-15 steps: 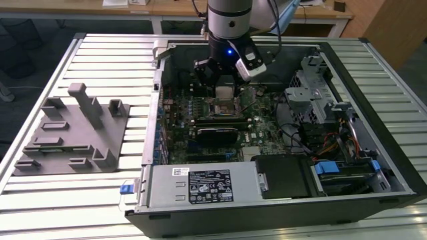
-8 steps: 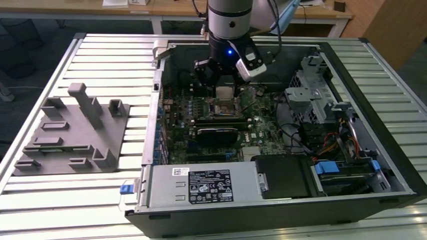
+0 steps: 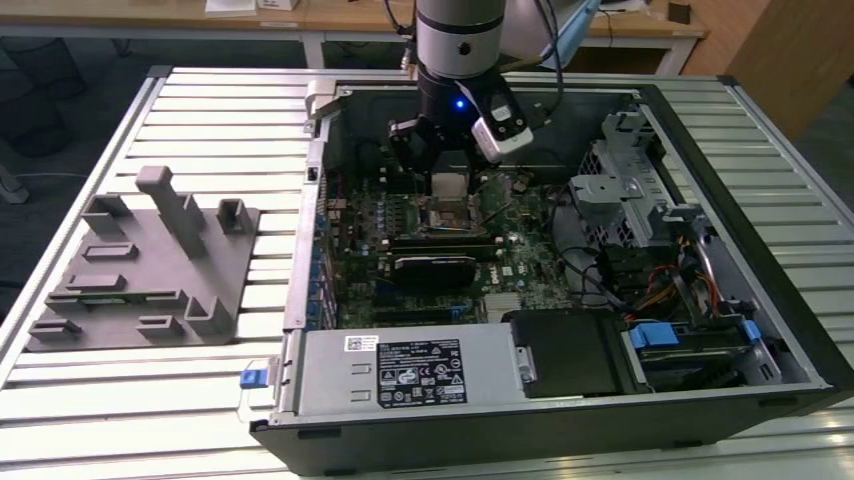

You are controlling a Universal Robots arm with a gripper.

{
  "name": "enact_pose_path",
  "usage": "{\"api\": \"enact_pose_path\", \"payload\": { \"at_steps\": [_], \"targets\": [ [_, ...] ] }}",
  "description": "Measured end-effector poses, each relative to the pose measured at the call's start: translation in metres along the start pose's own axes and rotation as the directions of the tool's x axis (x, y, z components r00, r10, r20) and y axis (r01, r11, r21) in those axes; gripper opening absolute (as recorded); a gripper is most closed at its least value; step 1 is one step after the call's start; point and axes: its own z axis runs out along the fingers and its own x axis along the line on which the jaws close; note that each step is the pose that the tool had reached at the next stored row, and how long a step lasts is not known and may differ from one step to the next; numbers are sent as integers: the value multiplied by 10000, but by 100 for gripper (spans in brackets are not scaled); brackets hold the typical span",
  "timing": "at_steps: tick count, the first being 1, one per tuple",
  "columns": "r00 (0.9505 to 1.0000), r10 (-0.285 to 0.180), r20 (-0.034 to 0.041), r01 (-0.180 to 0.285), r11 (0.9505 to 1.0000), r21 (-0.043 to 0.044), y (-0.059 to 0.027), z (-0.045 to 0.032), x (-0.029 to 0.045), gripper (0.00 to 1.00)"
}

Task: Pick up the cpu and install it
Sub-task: 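Place the cpu into insertion slot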

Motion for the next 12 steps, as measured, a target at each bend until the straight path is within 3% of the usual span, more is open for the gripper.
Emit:
{"api": "enact_pose_path", "payload": {
  "at_steps": [3, 6, 12],
  "targets": [
    [9999, 130, 3, -130, 9999, 6, 0, 0, -1, 55],
    [9982, 603, 13, -603, 9982, 26, 0, 1, 0, 55],
    [9871, 1603, 39, -1604, 9870, 70, 0, 1, 0, 55]
  ]
}}
